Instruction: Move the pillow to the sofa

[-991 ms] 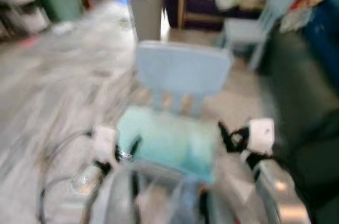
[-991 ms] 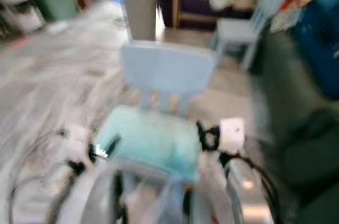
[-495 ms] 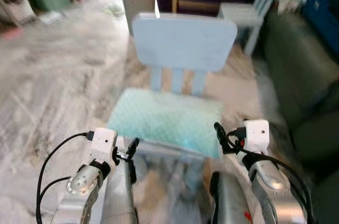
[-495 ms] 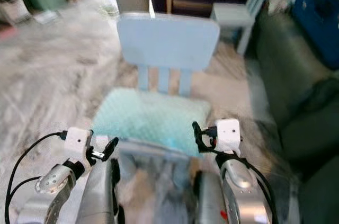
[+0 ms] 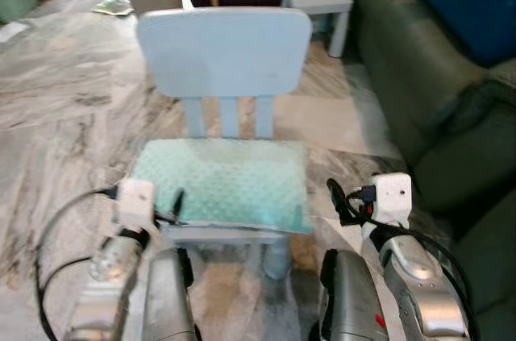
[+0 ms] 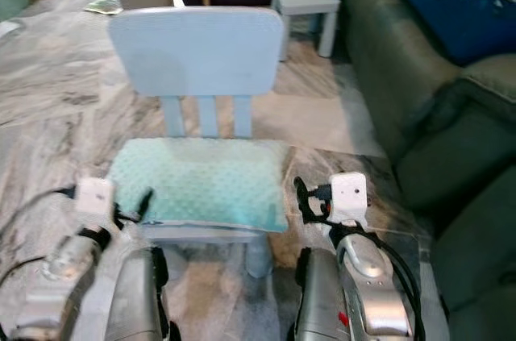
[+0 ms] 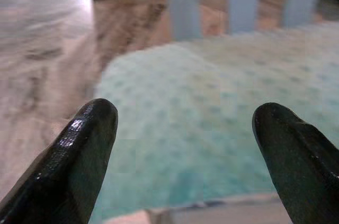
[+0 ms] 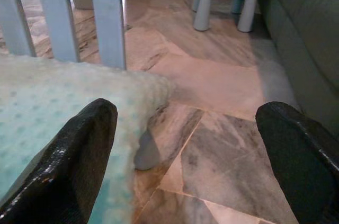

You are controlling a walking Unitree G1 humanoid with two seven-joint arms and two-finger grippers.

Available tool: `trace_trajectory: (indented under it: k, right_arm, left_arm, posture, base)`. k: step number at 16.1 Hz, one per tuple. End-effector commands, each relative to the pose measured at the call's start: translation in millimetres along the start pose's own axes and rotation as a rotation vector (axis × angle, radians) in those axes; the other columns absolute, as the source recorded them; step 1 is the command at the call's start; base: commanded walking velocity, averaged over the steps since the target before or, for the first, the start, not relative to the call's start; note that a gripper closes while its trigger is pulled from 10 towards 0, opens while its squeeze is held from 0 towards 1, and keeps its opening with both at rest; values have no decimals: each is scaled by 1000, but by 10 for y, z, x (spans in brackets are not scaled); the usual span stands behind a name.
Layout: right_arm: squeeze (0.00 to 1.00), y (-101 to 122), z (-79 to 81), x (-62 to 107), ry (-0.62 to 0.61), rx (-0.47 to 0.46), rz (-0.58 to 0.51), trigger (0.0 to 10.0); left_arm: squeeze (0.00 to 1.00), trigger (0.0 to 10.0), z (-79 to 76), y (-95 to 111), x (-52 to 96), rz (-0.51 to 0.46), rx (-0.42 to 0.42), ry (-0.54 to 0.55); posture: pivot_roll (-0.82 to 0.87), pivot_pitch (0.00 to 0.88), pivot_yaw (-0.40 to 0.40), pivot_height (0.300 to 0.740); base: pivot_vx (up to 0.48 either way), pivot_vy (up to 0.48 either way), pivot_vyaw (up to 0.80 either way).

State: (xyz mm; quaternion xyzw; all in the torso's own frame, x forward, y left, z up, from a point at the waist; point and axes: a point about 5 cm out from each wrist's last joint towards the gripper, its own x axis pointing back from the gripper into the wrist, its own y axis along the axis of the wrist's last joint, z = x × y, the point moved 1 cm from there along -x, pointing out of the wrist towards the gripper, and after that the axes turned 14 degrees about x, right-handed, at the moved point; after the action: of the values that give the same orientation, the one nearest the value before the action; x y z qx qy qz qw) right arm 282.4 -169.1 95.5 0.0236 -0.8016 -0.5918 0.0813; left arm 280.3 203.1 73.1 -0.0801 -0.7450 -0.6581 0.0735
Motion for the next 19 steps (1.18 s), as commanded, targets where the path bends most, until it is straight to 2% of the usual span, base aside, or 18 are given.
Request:
trace_trajectory:
  k: [1, 4, 8, 10, 11, 13, 15, 16, 17, 19]
  right_arm:
    - [0, 2, -6, -17, 2, 0, -3, 10000]
    - [0, 104, -31, -78, 7, 12, -37, 10000]
    - [0, 97, -12, -77, 9, 1, -37, 10000]
    - [0, 88, -13, -63, 3, -10, -35, 10000]
    - [0, 94, -23, -68, 2, -8, -37, 10000]
    - [0, 223, -157, -169, -19, -28, -70, 10000]
    - [0, 492, -327, -355, -20, -76, -138, 10000]
    - [0, 641, -370, -464, 13, -147, -162, 10000]
    - [0, 716, -344, -535, 70, -209, -162, 10000]
    - [0, 829, -309, -591, 120, -274, -183, 10000]
  left_arm:
    - [0, 10000, 82, -28, 8, 10, -7, 32]
    - [0, 10000, 146, 39, -54, -10, -2, 58]
    - [0, 10000, 150, 62, -77, -22, 1, 60]
    - [0, 10000, 183, 70, -71, -34, -9, 83]
    - [0, 10000, 236, 93, -73, -49, -21, 119]
    - [0, 10000, 421, 204, -104, -86, -37, 207]
    - [0, 10000, 591, 337, -190, -93, 0, 256]
    - [0, 10000, 664, 410, -266, -83, 45, 278]
    - [0, 10000, 679, 443, -320, -67, 66, 285]
    - [0, 10000, 659, 477, -375, -58, 139, 278]
  posture:
    - [-40, 106, 13, 477]
    - [-40, 99, 14, 473]
    - [-38, 100, 16, 456]
    - [-37, 98, 16, 456]
    - [-36, 96, 15, 456]
    - [-30, 96, 14, 456]
    - [-24, 92, 11, 456]
    - [-21, 91, 8, 456]
    - [-21, 90, 6, 456]
    - [-22, 84, 1, 456]
  base:
    - [0, 0, 0]
    - [0, 0, 160]
    - [0, 0, 495]
    - [0, 0, 0]
    - [0, 0, 0]
    - [0, 0, 0]
    - [0, 0, 0]
    - [0, 0, 0]
    - [0, 0, 0]
    - [0, 0, 0]
